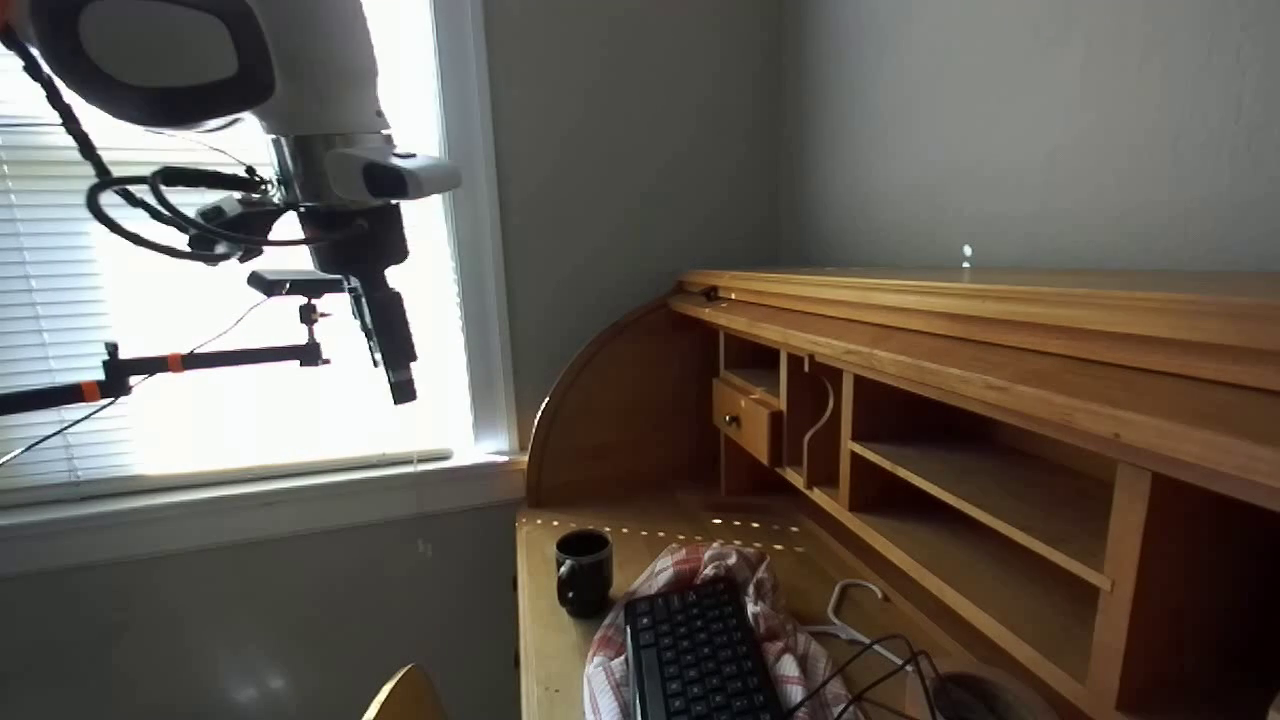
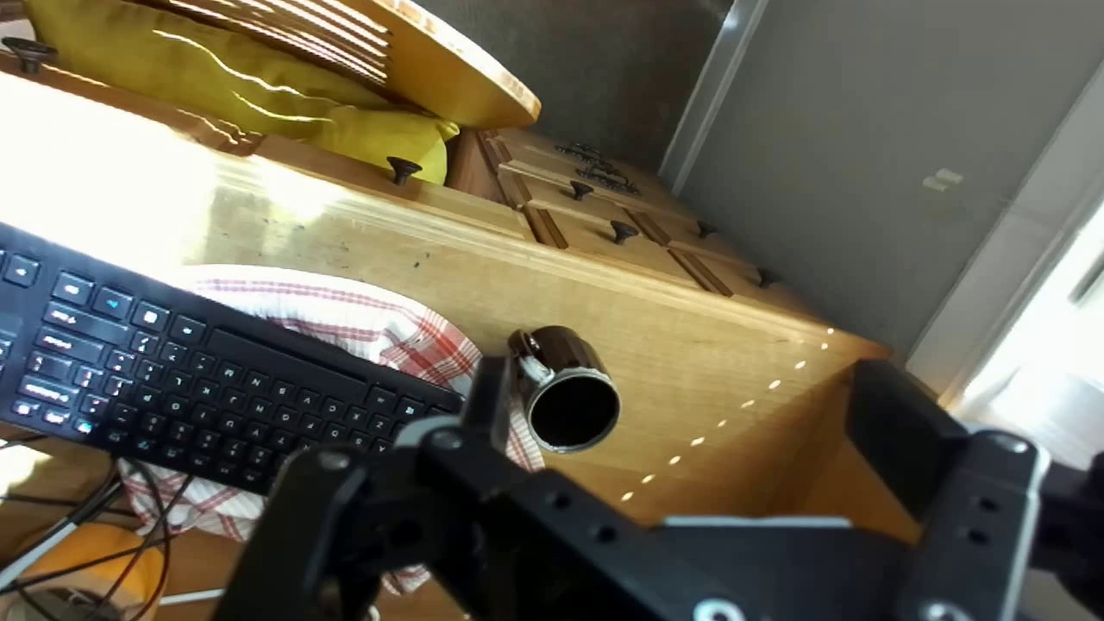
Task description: Put the mug on the top part of the desk
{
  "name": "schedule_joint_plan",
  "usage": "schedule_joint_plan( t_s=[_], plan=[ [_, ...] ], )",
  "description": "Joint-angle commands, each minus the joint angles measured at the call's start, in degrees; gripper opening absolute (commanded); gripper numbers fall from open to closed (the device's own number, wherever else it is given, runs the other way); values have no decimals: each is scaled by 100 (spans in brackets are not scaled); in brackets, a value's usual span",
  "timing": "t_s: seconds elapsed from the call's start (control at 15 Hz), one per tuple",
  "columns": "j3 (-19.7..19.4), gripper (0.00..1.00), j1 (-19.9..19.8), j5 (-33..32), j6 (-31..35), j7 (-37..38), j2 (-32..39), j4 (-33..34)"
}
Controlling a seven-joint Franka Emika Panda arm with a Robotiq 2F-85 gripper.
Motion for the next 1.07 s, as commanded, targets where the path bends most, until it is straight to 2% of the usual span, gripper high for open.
schedule_joint_plan(
  t_s=[0.0, 0.13, 0.2, 0.33, 0.73, 0.8, 1.0],
  plan=[
    [-112, 100, 1, 267, 259, 45, 934, 548],
    [-191, 100, 31, 415, 325, -186, 1331, 763],
    [-83, 100, -45, 207, 275, -28, 882, 460],
    [-82, 100, -53, 214, 286, -40, 1061, 551],
    [-74, 100, -48, 212, 285, -39, 972, 551],
    [-123, 100, -20, 318, 237, -139, 1103, 639],
    [-60, 100, -55, 100, 549, -108, 1726, 919]
  ],
)
